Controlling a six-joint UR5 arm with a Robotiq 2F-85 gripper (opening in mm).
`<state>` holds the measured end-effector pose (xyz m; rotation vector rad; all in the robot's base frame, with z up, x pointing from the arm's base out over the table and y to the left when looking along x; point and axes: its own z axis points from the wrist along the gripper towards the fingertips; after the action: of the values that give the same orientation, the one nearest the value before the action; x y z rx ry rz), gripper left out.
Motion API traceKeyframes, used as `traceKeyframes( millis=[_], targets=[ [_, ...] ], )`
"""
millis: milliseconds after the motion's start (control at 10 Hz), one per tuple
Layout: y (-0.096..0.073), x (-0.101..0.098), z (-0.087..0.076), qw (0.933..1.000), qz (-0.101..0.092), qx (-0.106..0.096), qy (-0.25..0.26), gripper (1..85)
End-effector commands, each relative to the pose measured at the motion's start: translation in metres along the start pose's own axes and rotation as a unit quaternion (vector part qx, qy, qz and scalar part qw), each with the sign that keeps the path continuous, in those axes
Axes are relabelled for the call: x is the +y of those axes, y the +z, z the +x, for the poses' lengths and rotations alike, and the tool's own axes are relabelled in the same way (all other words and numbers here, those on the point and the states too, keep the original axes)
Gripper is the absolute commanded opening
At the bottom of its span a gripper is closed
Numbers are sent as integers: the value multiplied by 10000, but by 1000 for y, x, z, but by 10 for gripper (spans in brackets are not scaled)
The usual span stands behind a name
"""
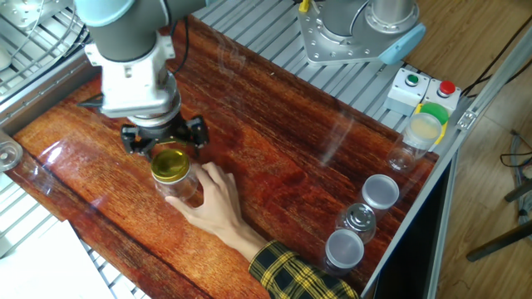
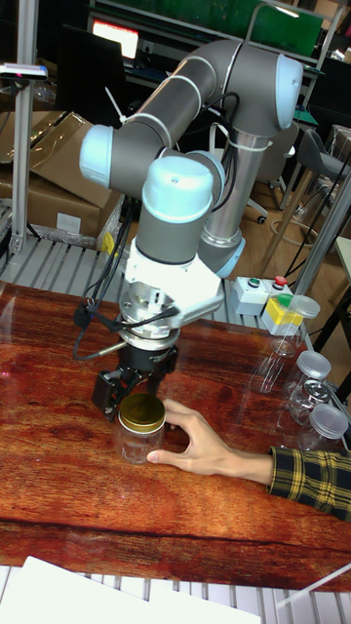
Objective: Unscrew the lid from the jar
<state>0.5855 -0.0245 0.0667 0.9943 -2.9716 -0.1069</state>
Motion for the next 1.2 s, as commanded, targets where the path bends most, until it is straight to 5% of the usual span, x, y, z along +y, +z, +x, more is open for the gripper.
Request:
traceKeyframes(
  millis=[0,300,1100],
  targets=[
    [2,12,-10,9914,-326,-67,1266,820],
    [-6,15,-14,9848,-239,7,1718,787],
    [-14,9,-25,9826,-75,-150,1850,773]
  ],
)
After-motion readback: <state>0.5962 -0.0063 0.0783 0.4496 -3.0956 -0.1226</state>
